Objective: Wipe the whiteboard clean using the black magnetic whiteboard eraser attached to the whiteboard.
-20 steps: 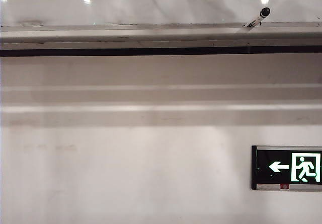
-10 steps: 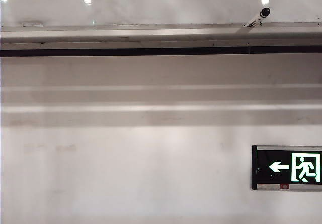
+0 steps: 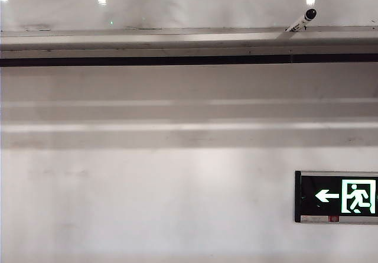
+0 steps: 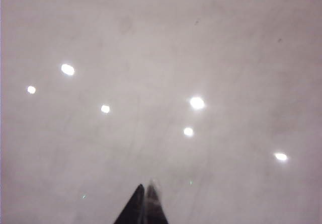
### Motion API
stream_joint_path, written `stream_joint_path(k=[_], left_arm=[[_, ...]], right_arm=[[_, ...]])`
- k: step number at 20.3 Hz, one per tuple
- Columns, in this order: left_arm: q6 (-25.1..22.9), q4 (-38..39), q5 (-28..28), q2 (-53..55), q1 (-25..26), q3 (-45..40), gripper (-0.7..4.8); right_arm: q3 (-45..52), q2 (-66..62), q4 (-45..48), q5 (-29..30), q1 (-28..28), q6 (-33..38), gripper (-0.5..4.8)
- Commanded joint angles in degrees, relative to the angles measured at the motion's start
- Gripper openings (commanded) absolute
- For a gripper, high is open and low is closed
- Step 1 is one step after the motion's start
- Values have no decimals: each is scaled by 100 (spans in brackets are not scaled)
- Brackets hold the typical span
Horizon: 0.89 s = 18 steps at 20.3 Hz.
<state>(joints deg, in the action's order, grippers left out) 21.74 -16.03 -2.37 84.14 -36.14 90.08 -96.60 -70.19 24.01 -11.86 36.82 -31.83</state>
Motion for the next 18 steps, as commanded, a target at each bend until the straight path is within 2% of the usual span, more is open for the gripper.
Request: stream_joint_path(k=[1,4,10,13,15,16,17,18], left_arm=[[31,-881,1353,442,-284,46,479],[26,-1401,1829,933,-417,223,479],[-179,-1270,1971,1794,-450,1272,479],[-181,-1222,2472,2039,-448,1504,479],[-184,-1224,2594,2096,-448,1523,479],[-181,-1207,2688,2098,-448,1523,458],[-188,-1191,2726,2107,-448,1523,339],[-264,-1189,2730,2107,-446,1523,282]], right_arm=[[-17,17,-120,37,15,15,-1],[-17,17,-149,39,15,31,-1],[-17,20,-151,39,15,31,-1],[-17,20,-151,37,15,31,-1],[-17,26,-149,37,15,31,-1],[-17,26,-149,39,15,31,-1],[-17,28,-146,39,15,31,-1],[-17,28,-146,39,15,31,-1]])
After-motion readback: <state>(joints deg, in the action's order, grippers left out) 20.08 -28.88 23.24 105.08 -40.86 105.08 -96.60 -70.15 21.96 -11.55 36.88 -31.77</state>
